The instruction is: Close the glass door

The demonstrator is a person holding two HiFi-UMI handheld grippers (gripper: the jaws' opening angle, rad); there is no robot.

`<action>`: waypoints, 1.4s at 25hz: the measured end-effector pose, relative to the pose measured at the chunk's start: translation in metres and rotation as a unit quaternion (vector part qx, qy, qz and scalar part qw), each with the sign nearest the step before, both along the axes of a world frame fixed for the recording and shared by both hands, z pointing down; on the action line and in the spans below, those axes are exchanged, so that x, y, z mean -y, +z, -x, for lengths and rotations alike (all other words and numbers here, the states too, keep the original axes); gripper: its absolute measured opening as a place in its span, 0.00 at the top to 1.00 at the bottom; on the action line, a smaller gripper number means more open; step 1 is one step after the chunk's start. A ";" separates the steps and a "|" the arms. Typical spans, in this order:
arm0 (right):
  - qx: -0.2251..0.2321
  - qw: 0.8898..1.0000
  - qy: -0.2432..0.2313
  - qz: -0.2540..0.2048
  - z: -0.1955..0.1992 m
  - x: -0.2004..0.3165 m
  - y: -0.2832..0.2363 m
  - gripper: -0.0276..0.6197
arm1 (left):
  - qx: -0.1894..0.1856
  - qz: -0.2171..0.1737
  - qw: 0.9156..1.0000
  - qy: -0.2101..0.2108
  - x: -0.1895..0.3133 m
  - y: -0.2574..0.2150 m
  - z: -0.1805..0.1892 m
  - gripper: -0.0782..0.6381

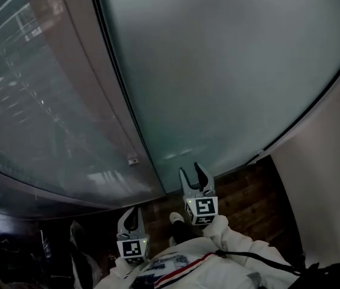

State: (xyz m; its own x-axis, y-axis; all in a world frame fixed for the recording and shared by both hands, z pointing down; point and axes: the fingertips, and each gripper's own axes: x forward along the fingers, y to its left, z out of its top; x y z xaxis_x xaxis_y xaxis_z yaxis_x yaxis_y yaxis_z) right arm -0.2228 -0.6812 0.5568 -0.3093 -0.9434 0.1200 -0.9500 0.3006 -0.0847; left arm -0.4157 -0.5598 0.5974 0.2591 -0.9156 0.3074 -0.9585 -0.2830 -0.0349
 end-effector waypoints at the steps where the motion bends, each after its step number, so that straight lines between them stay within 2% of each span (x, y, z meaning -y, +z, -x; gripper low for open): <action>1: 0.003 1.000 0.000 -0.002 -0.005 -0.013 -0.004 0.66 | -0.003 0.001 1.000 0.003 -0.006 0.000 -0.001 0.89; 4: 0.005 1.000 0.003 -0.005 -0.019 -0.047 -0.015 0.73 | -0.010 -0.003 1.000 0.018 -0.020 0.001 -0.010 0.89; 7: 0.006 1.000 0.015 -0.010 -0.034 -0.075 -0.022 0.73 | -0.014 -0.010 0.999 0.039 -0.034 0.000 -0.026 0.89; 9: -0.013 1.000 0.023 -0.005 -0.042 -0.089 -0.021 0.73 | -0.015 -0.016 0.998 0.055 -0.043 -0.002 -0.037 0.89; 10: -0.028 0.999 0.029 0.001 -0.046 -0.095 -0.019 0.80 | -0.017 -0.017 0.998 0.061 -0.047 -0.003 -0.041 0.89; 11: -0.039 0.999 0.036 0.006 -0.049 -0.101 -0.016 0.94 | -0.019 -0.016 0.998 0.066 -0.052 -0.003 -0.045 0.89; 12: -0.044 0.998 0.044 0.010 -0.053 -0.107 -0.015 0.96 | -0.020 -0.014 0.997 0.070 -0.057 -0.003 -0.047 0.89; 15: -0.034 0.998 0.043 -0.001 -0.057 -0.124 -0.022 0.96 | -0.022 -0.011 0.997 0.078 -0.068 -0.002 -0.052 0.89; 16: -0.025 0.999 0.037 -0.008 -0.056 -0.129 -0.026 0.91 | -0.022 -0.011 0.997 0.079 -0.069 -0.002 -0.054 0.89; 18: -0.013 1.000 0.024 -0.013 -0.055 -0.138 -0.031 0.68 | -0.024 -0.011 0.996 0.080 -0.073 -0.001 -0.057 0.89; 19: -0.016 1.000 0.021 -0.009 -0.056 -0.143 -0.030 0.69 | -0.025 -0.010 0.996 0.080 -0.076 -0.001 -0.058 0.89; 20: -0.024 1.000 0.020 -0.005 -0.058 -0.148 -0.029 0.76 | -0.026 -0.009 0.996 0.080 -0.078 -0.001 -0.060 0.89; 21: -0.032 0.999 0.020 -0.004 -0.061 -0.152 -0.029 0.94 | -0.026 -0.008 0.996 0.080 -0.080 -0.002 -0.063 0.89; 23: -0.033 0.999 0.029 -0.015 -0.070 -0.159 -0.034 0.94 | -0.027 -0.010 0.996 0.082 -0.084 -0.005 -0.070 0.89; 24: -0.027 0.999 0.030 -0.020 -0.074 -0.162 -0.036 0.88 | -0.026 -0.013 0.996 0.083 -0.086 -0.007 -0.074 0.89; 25: -0.018 0.999 0.025 -0.024 -0.076 -0.165 -0.039 0.72 | -0.025 -0.016 0.996 0.083 -0.089 -0.009 -0.077 0.89; 26: -0.011 0.999 0.015 -0.026 -0.076 -0.169 -0.041 0.68 | -0.024 -0.018 0.996 0.083 -0.092 -0.011 -0.081 0.89; 28: -0.011 0.999 0.000 -0.032 -0.080 -0.180 -0.043 0.95 | -0.021 -0.022 0.996 0.082 -0.100 -0.014 -0.088 0.89; 30: 0.001 0.999 0.007 -0.047 -0.090 -0.192 -0.050 0.94 | -0.016 -0.026 0.996 0.080 -0.111 -0.017 -0.098 0.89; 32: 0.047 0.997 -0.010 -0.061 -0.098 -0.207 -0.062 0.74 | -0.010 -0.033 0.996 0.078 -0.122 -0.021 -0.109 0.89; 34: 0.105 0.990 -0.051 -0.084 -0.105 -0.230 -0.080 0.95 | -0.004 -0.037 0.996 0.076 -0.135 -0.026 -0.123 0.89; 35: 0.122 0.985 -0.063 -0.102 -0.112 -0.243 -0.091 0.95 | -0.001 -0.039 0.996 0.075 -0.142 -0.029 -0.131 0.89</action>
State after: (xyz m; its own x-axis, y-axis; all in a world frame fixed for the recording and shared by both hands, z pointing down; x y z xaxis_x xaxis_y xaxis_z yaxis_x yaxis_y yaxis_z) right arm -0.1111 -0.4379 0.4661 -0.4224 -0.8920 -0.1608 -0.8626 0.4501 -0.2310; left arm -0.2851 -0.4176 0.5684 0.3954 -0.8875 0.2366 -0.9057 -0.4197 -0.0606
